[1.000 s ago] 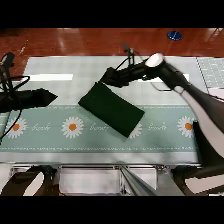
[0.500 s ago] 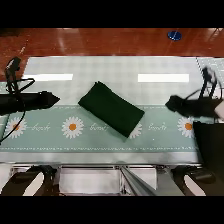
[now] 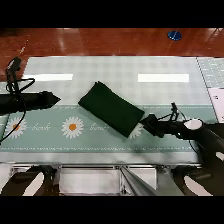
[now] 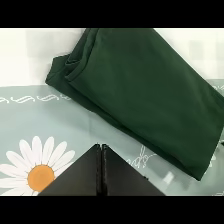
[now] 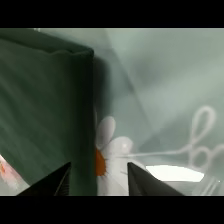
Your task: Fold the shirts.
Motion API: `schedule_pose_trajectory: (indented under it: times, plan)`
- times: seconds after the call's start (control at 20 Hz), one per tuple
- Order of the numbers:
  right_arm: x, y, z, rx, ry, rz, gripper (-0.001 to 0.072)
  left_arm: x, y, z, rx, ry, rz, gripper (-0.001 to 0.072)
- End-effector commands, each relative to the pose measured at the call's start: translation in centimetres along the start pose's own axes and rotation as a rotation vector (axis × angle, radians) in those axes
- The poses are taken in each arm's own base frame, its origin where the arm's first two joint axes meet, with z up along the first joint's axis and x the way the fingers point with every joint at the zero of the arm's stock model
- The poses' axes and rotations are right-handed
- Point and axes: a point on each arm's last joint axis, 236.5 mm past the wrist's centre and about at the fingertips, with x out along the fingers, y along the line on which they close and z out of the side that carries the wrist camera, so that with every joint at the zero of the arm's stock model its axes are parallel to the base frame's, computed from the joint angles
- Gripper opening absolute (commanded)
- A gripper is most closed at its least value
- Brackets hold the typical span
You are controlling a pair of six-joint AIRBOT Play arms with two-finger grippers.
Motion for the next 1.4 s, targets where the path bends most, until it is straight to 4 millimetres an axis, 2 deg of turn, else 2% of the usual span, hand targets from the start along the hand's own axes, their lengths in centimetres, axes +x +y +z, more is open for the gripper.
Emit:
schedule_pose_trajectory:
  times: [0.0, 0.1, 0.2, 0.25, 0.3, 0.35, 0.5, 0.65, 0.7, 0.8, 0.9, 1.0, 1.1, 1.2, 1.3, 1.35]
  plan:
    - [4.1, 1.6, -0.7, -0.014, 0.079, 0.021, 0.0411, 0.0, 0.0, 0.0, -0.001, 0.001, -0.002, 0.0016]
    - [6.1, 2.6, -0.5, -0.067, 0.116, 0.000, 0.0411, 0.0, -0.3, 0.0, -0.007, 0.001, -0.014, 0.0017]
    - [6.5, 3.3, 0.0, -0.137, 0.147, -0.039, 0.0394, 0.0, -0.9, -0.1, -0.018, 0.005, -0.036, 0.0016]
    - [6.3, 3.8, 0.7, -0.174, 0.137, -0.056, 0.0271, 0.0, -1.0, -0.2, -0.019, 0.007, -0.042, 0.0017]
    - [6.2, 4.8, 1.3, -0.204, 0.123, -0.047, 0.0104, 0.1, -1.1, -0.2, -0.015, 0.007, -0.044, 0.0017]
    - [6.0, 6.5, 2.0, -0.248, 0.105, -0.017, 0.0027, 0.1, -1.1, -0.1, -0.014, 0.005, -0.044, 0.0017]
    - [5.0, 11.2, 3.2, -0.344, 0.089, 0.052, 0.0027, 0.3, -1.0, -0.2, -0.019, 0.013, -0.043, 0.0017]
    - [2.3, 17.1, 4.2, -0.517, 0.092, 0.105, 0.0026, 0.4, -0.9, -0.2, -0.021, 0.018, -0.042, 0.0016]
    - [0.9, 19.3, 4.5, -0.576, 0.085, 0.118, 0.0026, 0.5, -0.9, -0.3, -0.022, 0.019, -0.042, 0.0016]
    - [-3.1, 23.6, 6.1, -0.675, 0.015, 0.124, 0.0026, 0.6, -0.8, -0.3, -0.025, 0.024, -0.041, 0.0017]
    - [-8.2, 27.2, 8.1, -0.738, -0.085, 0.121, 0.0026, 0.7, -0.8, -0.3, -0.026, 0.025, -0.041, 0.0017]
    - [-13.9, 29.5, 10.1, -0.769, -0.195, 0.109, 0.0027, 0.7, -0.8, -0.3, -0.026, 0.026, -0.041, 0.0016]
    - [-19.4, 29.9, 11.5, -0.793, -0.266, 0.077, 0.0026, 0.7, -0.8, -0.3, -0.026, 0.026, -0.042, 0.0016]
    - [-24.5, 29.0, 12.8, -0.761, -0.327, 0.047, 0.0026, 0.7, -0.8, -0.3, -0.026, 0.026, -0.042, 0.0017]
    - [-29.7, 26.8, 14.2, -0.695, -0.408, 0.004, 0.0026, 0.7, -0.9, -0.3, -0.029, 0.025, -0.047, 0.0017]
    - [-32.2, 25.1, 14.7, -0.648, -0.445, -0.025, 0.0027, 0.7, -1.1, -0.2, -0.033, 0.023, -0.054, 0.0017]
